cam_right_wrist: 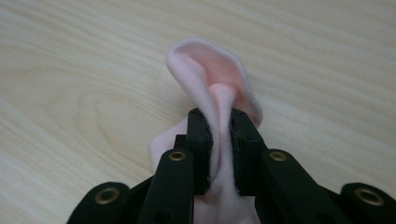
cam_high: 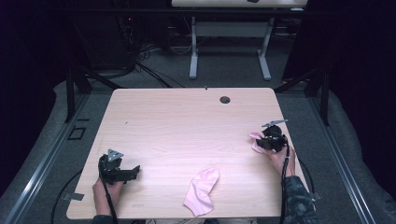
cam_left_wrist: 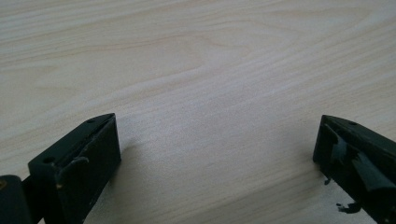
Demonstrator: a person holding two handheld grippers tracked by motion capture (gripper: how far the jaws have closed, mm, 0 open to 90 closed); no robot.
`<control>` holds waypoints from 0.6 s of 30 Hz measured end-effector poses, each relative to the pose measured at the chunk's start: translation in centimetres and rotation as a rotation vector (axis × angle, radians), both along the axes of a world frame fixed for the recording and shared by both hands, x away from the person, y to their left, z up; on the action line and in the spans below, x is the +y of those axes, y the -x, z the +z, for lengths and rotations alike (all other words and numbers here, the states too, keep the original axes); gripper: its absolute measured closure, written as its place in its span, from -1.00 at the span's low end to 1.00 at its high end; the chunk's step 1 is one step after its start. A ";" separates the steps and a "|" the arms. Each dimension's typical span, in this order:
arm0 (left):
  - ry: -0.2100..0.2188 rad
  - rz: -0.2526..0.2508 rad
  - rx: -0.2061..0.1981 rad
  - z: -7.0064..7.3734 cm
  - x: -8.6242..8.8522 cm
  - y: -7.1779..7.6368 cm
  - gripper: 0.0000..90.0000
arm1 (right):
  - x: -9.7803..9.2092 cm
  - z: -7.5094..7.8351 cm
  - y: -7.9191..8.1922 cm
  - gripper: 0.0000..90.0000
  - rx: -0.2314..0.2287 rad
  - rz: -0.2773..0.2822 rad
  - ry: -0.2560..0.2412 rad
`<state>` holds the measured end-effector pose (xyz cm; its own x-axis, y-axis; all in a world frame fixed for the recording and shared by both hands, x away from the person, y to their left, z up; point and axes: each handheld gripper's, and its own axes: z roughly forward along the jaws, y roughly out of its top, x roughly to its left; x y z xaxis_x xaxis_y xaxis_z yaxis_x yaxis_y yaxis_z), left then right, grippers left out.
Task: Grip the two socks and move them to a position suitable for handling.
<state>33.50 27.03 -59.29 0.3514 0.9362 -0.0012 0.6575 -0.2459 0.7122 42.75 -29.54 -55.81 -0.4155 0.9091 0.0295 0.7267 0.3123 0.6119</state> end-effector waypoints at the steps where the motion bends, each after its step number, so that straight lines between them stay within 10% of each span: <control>1: 0.000 0.000 0.000 0.0 0.0 0.0 -0.99 | 0.1 0.4 0.1 0.79 -0.006 0.009 -0.027; 11: 0.000 0.000 -0.001 0.0 0.0 0.0 -0.99 | 7.3 6.3 2.1 0.78 -0.123 0.232 -0.091; 18: 0.001 0.000 -0.003 0.0 0.0 0.0 -0.99 | 13.2 6.4 2.2 0.77 -0.103 0.388 -0.068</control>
